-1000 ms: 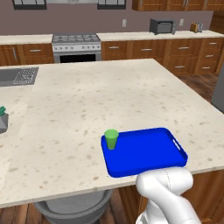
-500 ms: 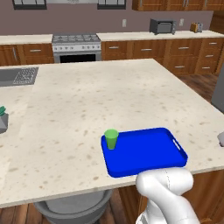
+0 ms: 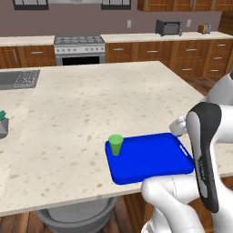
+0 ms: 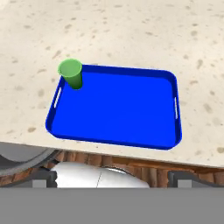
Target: There is a tray on the dining counter. Grab the cup, mug, and pitcher and place them on the tray. The pitcher may be placed next to the tray if it cannot fit the tray.
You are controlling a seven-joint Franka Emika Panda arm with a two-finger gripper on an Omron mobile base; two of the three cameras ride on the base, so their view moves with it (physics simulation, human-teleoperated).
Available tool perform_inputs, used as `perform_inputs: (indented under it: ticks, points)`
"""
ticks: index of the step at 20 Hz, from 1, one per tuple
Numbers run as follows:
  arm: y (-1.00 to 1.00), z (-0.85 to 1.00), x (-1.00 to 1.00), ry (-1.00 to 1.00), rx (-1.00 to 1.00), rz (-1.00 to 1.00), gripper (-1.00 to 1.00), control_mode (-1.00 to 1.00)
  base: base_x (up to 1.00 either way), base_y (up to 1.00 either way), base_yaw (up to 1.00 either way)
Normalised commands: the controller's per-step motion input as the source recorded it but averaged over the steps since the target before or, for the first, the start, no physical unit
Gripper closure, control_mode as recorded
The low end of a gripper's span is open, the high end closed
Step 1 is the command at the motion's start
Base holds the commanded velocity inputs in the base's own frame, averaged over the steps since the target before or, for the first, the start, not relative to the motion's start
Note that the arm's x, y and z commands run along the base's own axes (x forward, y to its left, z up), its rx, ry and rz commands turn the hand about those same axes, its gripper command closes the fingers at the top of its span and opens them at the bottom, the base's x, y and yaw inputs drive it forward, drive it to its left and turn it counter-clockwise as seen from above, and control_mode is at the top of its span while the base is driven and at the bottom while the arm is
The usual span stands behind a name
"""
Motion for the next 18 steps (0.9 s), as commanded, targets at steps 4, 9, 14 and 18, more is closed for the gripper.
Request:
perform_inputs:
  ticks: [4, 9, 14, 18]
  points:
    - [0.04, 0.15, 0.59, 0.00, 0.00, 0.00, -1.00, -1.00, 0.00, 0.00, 0.00]
    - [-0.06, 0.19, 0.13, 0.00, 0.00, 0.00, -1.00, 1.00, -0.11, -0.09, 0.00]
    - [0.00, 0.00, 0.00, 0.00, 0.00, 0.00, -1.00, 1.00, -1.00, -0.72, -0.10]
    - [0.00, 0.00, 0.00, 0.00, 0.00, 0.00, -1.00, 1.00, -1.00, -1.00, -0.07]
